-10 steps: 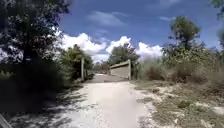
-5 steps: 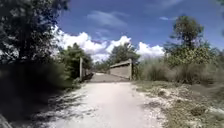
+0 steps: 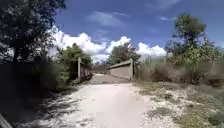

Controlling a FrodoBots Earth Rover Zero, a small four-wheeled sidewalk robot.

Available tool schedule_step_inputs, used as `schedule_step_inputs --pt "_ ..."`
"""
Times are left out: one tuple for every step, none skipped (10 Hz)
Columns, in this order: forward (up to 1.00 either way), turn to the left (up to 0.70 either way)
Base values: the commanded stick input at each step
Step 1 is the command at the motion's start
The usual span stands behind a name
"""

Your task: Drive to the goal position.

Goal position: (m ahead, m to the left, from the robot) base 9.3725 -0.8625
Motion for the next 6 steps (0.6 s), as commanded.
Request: schedule_step_inputs --pt "0.5 0.0" --pt "0.5 0.0" --pt "0.5 0.0" --pt "0.5 0.0" --pt "0.5 0.05" --pt "0.5 0.25"
